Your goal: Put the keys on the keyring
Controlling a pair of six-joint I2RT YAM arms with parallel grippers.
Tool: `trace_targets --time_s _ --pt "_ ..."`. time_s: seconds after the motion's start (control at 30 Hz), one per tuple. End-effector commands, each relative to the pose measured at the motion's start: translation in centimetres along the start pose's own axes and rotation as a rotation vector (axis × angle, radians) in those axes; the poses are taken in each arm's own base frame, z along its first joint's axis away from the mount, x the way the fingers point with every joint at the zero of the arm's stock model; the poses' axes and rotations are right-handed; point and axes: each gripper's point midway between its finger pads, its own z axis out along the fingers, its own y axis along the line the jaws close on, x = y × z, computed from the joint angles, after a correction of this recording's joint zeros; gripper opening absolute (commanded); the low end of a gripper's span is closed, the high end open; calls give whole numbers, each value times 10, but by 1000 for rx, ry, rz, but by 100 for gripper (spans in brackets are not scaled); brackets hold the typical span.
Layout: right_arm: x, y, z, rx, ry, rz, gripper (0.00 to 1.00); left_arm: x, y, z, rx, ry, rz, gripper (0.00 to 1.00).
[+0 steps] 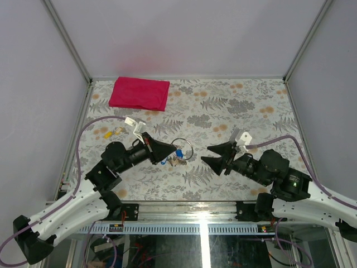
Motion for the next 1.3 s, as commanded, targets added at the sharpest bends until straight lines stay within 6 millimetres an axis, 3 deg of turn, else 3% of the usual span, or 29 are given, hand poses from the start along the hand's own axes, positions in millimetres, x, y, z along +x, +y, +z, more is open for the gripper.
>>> trace_targets --time_s 0.0,0.2,0.57,0.93,1.27 --pt "-19 42 1 -273 -145 -193 51 -43 -35 -3 122 -160 -24 0" --pt "-4 56 14 -363 -180 -318 51 -56 -48 -9 158 -207 -39 0" --pt "6 61 37 -369 -186 -329 51 -61 -53 -12 177 -223 -46 0" --pt "17 55 44 -341 -148 -333 43 -62 -55 -13 186 -223 -46 0" --pt "24 50 46 -315 -131 -325 43 -61 -55 -14 184 -224 -45 0"
